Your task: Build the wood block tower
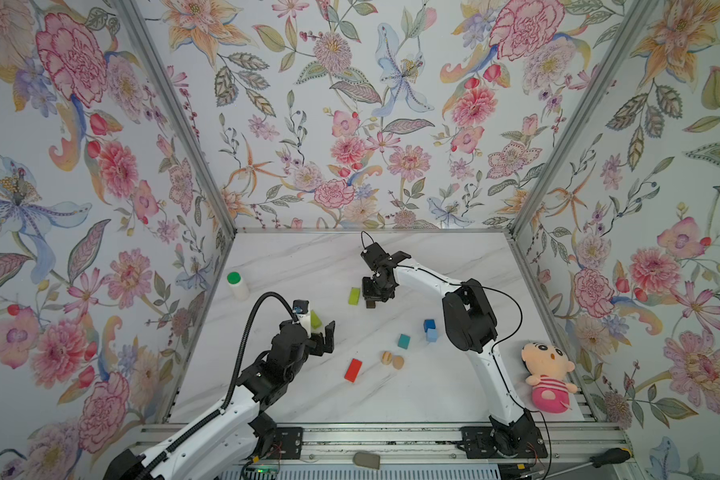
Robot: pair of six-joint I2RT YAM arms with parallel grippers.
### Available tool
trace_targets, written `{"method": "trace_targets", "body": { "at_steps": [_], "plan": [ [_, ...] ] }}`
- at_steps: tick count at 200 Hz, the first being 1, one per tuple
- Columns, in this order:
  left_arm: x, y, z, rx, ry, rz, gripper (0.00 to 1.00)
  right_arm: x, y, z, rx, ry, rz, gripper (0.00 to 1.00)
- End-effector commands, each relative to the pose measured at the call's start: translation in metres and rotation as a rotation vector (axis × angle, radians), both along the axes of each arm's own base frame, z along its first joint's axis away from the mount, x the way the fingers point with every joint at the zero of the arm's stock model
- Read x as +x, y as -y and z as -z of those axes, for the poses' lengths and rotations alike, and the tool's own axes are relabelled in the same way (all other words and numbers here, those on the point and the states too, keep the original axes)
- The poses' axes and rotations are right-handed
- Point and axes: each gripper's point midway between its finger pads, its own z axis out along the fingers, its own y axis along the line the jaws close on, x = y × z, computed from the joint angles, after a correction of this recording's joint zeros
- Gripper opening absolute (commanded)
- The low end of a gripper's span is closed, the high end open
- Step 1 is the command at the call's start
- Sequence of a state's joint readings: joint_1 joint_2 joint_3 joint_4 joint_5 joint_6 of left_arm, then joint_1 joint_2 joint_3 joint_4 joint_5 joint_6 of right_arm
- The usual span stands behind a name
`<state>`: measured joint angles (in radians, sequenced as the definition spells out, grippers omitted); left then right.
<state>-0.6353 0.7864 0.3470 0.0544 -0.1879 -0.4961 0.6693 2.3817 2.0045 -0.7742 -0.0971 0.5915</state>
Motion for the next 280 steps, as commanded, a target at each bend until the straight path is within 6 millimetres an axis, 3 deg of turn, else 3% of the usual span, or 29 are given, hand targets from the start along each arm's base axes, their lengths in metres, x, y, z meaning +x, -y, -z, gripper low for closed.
{"method": "trace_targets", "body": {
  "at_steps": [1,50,142,165,193,257,280],
  "plan": [
    [0.003,0.005,-0.009,-0.004,0.022,0.013,0.99,0.003,0.001,0.009,-0.008,-0.024,0.026,0.32],
    [0.004,0.007,-0.009,0.002,0.023,0.017,0.99,0.007,-0.006,0.011,0.017,-0.034,0.039,0.35],
    [0.004,0.008,-0.012,-0.006,0.029,0.025,0.99,0.008,-0.005,-0.009,0.018,0.004,0.055,0.59],
    [0.004,0.008,-0.013,-0.009,0.031,0.026,0.99,0.007,-0.009,-0.011,0.018,0.014,0.054,0.76],
    [0.003,0.007,-0.015,-0.02,0.039,0.027,0.99,0.006,-0.017,-0.016,-0.02,0.064,0.041,0.89],
    [0.001,0.009,-0.018,-0.034,0.045,0.036,0.99,0.003,-0.035,-0.004,-0.046,0.056,0.058,0.93],
    [0.002,0.009,-0.018,-0.034,0.045,0.035,0.99,0.003,-0.034,0.001,-0.096,0.068,0.069,0.93]
  ]
}}
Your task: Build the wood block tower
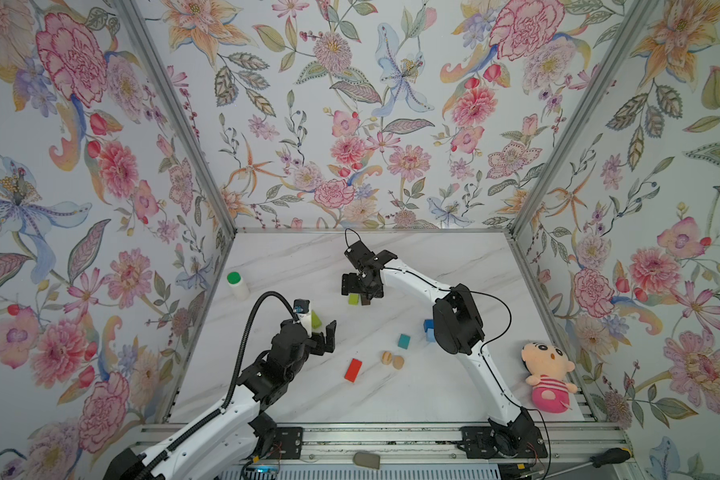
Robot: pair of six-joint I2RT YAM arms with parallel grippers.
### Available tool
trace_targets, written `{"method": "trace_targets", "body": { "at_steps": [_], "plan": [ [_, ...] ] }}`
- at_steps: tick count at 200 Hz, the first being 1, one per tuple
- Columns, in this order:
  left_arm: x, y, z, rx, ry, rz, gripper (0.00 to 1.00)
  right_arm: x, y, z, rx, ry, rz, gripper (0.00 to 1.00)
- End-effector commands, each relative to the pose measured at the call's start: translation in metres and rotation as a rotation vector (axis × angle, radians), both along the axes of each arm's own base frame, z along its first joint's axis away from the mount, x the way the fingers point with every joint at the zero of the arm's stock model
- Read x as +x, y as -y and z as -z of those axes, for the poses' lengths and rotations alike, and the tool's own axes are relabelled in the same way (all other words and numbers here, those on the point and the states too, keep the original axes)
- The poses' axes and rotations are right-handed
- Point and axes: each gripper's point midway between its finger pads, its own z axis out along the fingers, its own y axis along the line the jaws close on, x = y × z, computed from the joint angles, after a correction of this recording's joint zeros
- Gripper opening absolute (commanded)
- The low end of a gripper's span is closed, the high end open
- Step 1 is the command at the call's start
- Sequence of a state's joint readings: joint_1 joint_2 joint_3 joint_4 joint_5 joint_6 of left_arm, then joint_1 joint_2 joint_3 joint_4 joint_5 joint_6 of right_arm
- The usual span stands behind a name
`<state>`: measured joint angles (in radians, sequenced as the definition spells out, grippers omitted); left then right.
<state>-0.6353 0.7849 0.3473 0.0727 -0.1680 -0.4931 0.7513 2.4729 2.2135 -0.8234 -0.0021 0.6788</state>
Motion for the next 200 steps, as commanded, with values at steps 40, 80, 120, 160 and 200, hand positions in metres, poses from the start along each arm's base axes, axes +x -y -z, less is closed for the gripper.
{"method": "trace_targets", "body": {
  "at_steps": [40,80,120,160,200],
  "plan": [
    [0.002,0.005,-0.014,-0.019,0.035,0.019,0.99,-0.006,0.014,0.027,-0.129,-0.027,0.043,0.92],
    [0.001,0.006,-0.012,-0.017,0.031,0.024,0.99,-0.007,0.017,0.033,-0.152,-0.032,0.043,0.83],
    [0.001,0.006,-0.013,-0.018,0.034,0.024,0.99,-0.008,0.025,0.038,-0.188,-0.037,0.04,0.6],
    [0.001,0.006,-0.013,-0.018,0.032,0.025,0.99,-0.01,0.042,0.034,-0.233,-0.032,0.028,0.54],
    [0.003,0.009,-0.013,-0.022,0.025,0.028,0.99,-0.015,0.073,0.027,-0.283,-0.047,0.023,0.54]
  ]
}}
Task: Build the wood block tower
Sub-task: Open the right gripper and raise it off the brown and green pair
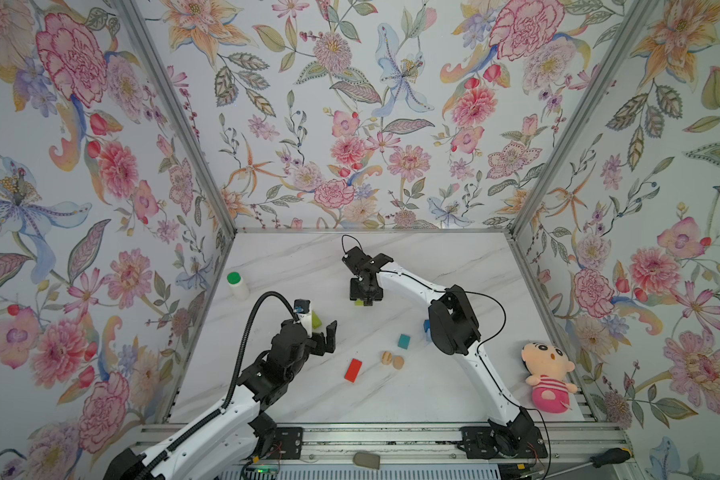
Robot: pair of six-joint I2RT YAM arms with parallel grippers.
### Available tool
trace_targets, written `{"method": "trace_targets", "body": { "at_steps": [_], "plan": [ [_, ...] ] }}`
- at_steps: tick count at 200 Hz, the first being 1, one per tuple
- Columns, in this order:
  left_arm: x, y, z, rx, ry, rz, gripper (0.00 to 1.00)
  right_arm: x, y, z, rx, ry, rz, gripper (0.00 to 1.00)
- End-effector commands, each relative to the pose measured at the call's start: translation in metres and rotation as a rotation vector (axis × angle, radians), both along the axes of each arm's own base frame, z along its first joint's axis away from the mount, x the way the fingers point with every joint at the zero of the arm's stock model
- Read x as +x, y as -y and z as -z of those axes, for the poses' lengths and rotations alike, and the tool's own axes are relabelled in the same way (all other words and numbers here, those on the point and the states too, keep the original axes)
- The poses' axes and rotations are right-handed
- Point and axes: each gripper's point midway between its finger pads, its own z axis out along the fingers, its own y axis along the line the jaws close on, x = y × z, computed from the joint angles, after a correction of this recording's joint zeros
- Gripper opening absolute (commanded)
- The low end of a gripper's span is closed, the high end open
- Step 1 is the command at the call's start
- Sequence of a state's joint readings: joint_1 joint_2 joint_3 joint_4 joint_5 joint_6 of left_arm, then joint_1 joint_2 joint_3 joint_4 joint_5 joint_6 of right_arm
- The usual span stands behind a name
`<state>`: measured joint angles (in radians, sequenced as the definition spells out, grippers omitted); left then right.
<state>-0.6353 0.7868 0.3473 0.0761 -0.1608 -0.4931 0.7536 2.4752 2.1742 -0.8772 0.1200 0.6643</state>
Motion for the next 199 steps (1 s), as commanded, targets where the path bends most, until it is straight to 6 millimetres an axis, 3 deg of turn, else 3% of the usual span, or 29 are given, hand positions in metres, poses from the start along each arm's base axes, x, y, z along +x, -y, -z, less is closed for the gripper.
{"method": "trace_targets", "body": {
  "at_steps": [1,30,87,115,147,199],
  "plan": [
    [0.003,0.008,-0.012,-0.018,0.025,0.022,0.99,-0.012,0.045,0.009,-0.132,-0.061,0.002,0.54],
    [0.005,0.011,-0.009,-0.026,0.009,0.024,0.99,-0.015,0.063,0.006,-0.156,-0.069,-0.006,0.54],
    [0.007,0.015,-0.002,-0.049,-0.034,0.013,0.99,-0.014,0.075,0.011,-0.108,-0.085,-0.008,0.6],
    [0.007,0.014,0.001,-0.062,-0.05,-0.002,0.99,-0.015,0.074,0.008,-0.085,-0.082,-0.031,0.72],
    [0.008,0.013,0.003,-0.044,-0.071,-0.03,0.99,-0.015,0.069,-0.016,-0.044,-0.014,-0.07,0.87],
    [0.01,0.002,-0.004,0.011,-0.079,-0.097,0.99,-0.025,0.072,-0.064,0.005,0.063,-0.122,0.93]
  ]
}}
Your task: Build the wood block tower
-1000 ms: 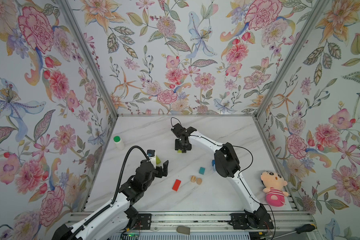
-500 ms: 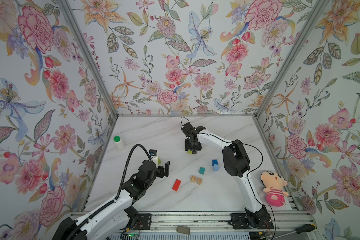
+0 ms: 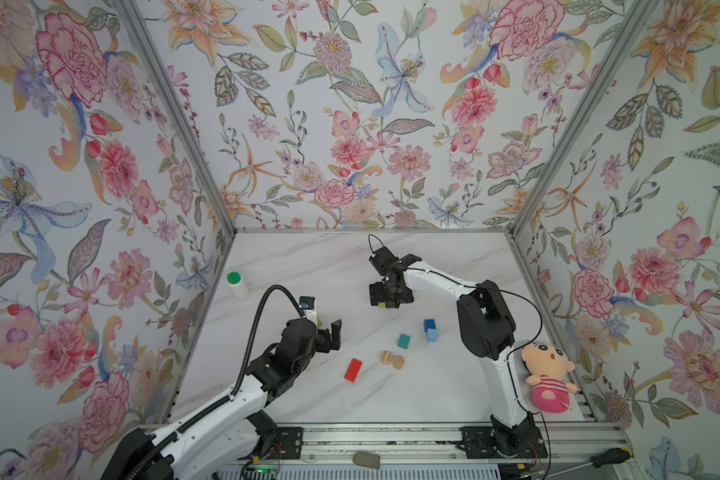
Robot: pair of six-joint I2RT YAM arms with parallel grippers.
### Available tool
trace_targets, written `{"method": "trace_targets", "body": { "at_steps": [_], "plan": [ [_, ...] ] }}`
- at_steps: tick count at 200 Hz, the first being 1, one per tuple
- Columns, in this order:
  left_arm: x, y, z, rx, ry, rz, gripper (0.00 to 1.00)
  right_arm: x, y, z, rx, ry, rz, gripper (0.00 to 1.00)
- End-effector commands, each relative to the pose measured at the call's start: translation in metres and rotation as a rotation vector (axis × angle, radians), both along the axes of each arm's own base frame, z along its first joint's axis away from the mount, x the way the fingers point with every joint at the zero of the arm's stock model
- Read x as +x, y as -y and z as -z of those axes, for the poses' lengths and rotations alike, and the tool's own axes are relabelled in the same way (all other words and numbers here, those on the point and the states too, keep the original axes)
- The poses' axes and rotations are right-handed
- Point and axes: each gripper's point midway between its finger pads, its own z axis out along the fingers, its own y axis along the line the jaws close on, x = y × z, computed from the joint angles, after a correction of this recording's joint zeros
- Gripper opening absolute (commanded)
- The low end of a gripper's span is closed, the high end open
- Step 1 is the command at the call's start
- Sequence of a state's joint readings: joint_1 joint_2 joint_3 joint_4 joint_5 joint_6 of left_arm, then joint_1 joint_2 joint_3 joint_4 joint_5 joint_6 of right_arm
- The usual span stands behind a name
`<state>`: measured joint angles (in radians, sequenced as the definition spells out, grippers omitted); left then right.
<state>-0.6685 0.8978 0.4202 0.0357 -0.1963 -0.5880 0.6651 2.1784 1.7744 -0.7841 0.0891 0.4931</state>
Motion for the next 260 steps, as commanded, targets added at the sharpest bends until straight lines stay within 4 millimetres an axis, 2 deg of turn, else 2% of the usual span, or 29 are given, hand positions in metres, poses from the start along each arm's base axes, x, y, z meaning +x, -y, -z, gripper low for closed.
{"method": "trace_targets", "body": {
  "at_steps": [1,23,48,88,123,170,173,178,233,244,247,260],
  "plan": [
    [0.003,-0.008,-0.009,0.035,-0.001,-0.056,0.99,-0.004,-0.001,-0.039,0.044,0.069,-0.042,0.93],
    [0.006,-0.013,-0.008,0.088,-0.019,-0.079,0.99,-0.016,0.005,-0.052,0.075,0.086,-0.057,0.95],
    [0.012,-0.019,0.005,0.147,-0.059,-0.11,0.99,-0.031,0.013,-0.06,0.104,0.098,-0.068,0.95],
    [0.032,-0.029,0.022,0.233,-0.123,-0.157,0.98,-0.058,0.032,-0.062,0.126,0.107,-0.077,0.97],
    [0.051,-0.041,0.033,0.235,-0.161,-0.195,0.94,-0.073,0.041,-0.061,0.159,0.111,-0.084,0.98],
    [0.07,-0.043,0.058,0.235,-0.23,-0.201,0.9,-0.082,0.04,-0.053,0.205,0.097,-0.101,0.99],
    [0.072,-0.043,0.059,0.233,-0.234,-0.201,0.89,-0.075,0.048,-0.053,0.206,0.099,-0.076,0.99],
    [0.073,-0.041,0.062,0.231,-0.241,-0.195,0.89,-0.074,0.05,-0.053,0.208,0.099,-0.071,0.99],
    [0.09,-0.031,0.084,0.246,-0.3,-0.182,0.83,-0.069,0.06,-0.049,0.232,0.092,-0.048,1.0],
    [0.092,-0.031,0.082,0.244,-0.297,-0.184,0.82,-0.068,0.061,-0.048,0.234,0.092,-0.043,1.0],
    [0.091,-0.032,0.093,0.26,-0.322,-0.185,0.82,-0.067,0.062,-0.048,0.234,0.091,-0.041,1.0],
    [0.091,-0.035,0.098,0.271,-0.336,-0.194,0.81,-0.067,0.065,-0.048,0.236,0.09,-0.036,1.0]
  ]
}}
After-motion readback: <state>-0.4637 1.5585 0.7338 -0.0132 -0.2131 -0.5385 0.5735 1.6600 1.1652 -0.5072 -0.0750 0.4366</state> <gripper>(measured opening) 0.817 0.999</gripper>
